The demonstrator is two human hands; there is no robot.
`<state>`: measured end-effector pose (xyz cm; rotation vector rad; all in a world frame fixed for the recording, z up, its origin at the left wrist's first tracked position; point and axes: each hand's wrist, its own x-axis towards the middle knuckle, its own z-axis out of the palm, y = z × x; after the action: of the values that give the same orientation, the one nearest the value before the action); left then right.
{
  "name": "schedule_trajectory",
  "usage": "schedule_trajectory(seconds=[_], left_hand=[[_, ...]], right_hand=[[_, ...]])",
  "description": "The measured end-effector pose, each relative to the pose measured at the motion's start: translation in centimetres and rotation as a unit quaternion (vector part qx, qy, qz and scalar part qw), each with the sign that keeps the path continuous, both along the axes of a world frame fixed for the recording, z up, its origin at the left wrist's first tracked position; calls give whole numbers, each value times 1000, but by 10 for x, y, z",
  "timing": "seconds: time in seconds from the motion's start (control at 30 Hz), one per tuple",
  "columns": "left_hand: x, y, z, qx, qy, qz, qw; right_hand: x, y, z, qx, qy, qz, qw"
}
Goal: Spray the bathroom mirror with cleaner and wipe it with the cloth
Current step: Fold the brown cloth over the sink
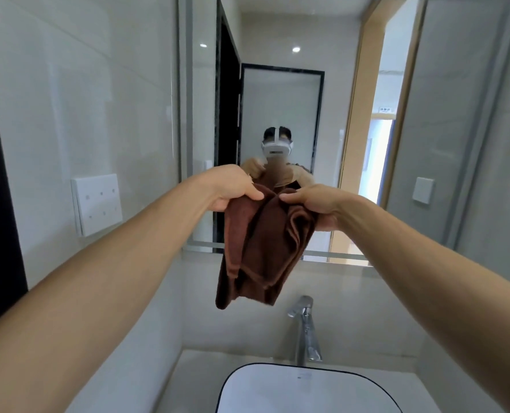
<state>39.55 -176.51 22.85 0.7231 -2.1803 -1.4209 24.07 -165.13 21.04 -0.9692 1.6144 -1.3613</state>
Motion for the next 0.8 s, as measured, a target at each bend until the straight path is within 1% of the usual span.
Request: schedule_trajectory(seconds=[0.1,0.17,0.23,0.33,0.43,0.53,0.6,0.67,0.73,0.8], left_hand=[[3,-9,-1,-76,-66,69,992],[5,-5,-4,-99,-110,75,986],[2,3,-7,-111,-132,74,982],[-4,13,-10,-120,-128,56,983],[-11,24,-13,-124,-114,30,985],[-17,31,-19,-106,-88,14,990],[-16,28,-20,-62,-66,-25,996],[-10,23,-20,-14,-70,-95,993],[-9,18,-22,-28,-70,-124,989],[-11,16,-22,-84,-66,-103,989]], right_hand=[[-8,5,-6,62,43,-59,995],[-11,7,-10,93,64,-78,991],[-9,6,-14,115,77,-75,988],[-2,5,-20,127,72,-51,988],[2,2,-24,124,29,-3,992],[4,-2,-30,101,-12,38,994],[2,-2,-33,72,-47,47,995],[-2,2,-34,44,-70,60,995],[-5,6,-32,32,-41,83,995],[-5,10,-29,37,14,100,994]])
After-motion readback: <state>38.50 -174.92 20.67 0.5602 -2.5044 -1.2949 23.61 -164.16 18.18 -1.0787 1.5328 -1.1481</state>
